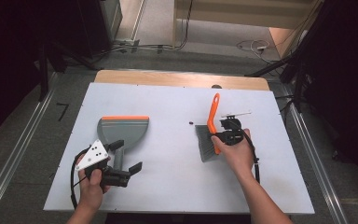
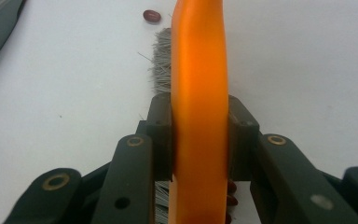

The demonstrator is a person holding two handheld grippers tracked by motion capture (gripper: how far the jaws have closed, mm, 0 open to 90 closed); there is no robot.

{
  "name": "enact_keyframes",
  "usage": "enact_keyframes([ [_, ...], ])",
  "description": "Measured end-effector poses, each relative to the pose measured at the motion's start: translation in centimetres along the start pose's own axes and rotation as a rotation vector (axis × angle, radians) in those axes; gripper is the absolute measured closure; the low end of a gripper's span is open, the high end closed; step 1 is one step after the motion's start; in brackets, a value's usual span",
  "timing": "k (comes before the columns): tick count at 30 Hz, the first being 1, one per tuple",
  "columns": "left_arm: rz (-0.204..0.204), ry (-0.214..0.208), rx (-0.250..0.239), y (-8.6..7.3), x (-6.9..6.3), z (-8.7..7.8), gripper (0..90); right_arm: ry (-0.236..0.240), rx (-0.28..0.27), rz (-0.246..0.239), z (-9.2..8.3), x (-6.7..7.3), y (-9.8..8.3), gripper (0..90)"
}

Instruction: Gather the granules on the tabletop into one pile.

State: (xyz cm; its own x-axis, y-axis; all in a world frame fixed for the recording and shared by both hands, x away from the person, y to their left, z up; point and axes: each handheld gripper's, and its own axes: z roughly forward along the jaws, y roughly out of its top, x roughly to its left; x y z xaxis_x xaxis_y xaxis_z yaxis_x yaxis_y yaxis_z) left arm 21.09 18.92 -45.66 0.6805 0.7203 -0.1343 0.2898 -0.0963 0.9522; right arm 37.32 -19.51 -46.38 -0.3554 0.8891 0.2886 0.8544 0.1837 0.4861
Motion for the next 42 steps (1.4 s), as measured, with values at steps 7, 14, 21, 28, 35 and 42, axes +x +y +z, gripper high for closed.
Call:
enact_keyframes([
  [7, -0.001, 0.0, 0.0, 0.0, 0.0, 0.0, 0.0, -0.001, -0.002, 0.01, -0.4, -0.7, -0.2, 67.2],
  [14, 0.001, 0.003, 0.001, 0.1, 0.0, -0.1, 0.0, -0.013, -0.003, 0.011, -0.7, -1.0, -0.4, 67.2],
  [21, 0.001, 0.004, 0.0, 0.1, 0.0, -0.1, 0.0, -0.015, -0.002, 0.015, -1.0, -1.5, -0.5, 67.2],
  [28, -0.003, 0.004, 0.0, 0.1, 0.0, 0.0, 0.0, 0.06, -0.023, 0.015, -1.3, -1.8, -0.5, 67.4],
  [35, -0.002, -0.001, 0.001, 0.1, -0.1, 0.2, 0.0, 0.125, -0.049, -0.022, -2.6, -0.7, 0.1, 68.1],
  [42, -0.003, -0.003, 0.001, 0.1, -0.2, 0.3, 0.0, 0.126, -0.062, -0.168, -4.5, 0.7, 2.3, 68.2],
])
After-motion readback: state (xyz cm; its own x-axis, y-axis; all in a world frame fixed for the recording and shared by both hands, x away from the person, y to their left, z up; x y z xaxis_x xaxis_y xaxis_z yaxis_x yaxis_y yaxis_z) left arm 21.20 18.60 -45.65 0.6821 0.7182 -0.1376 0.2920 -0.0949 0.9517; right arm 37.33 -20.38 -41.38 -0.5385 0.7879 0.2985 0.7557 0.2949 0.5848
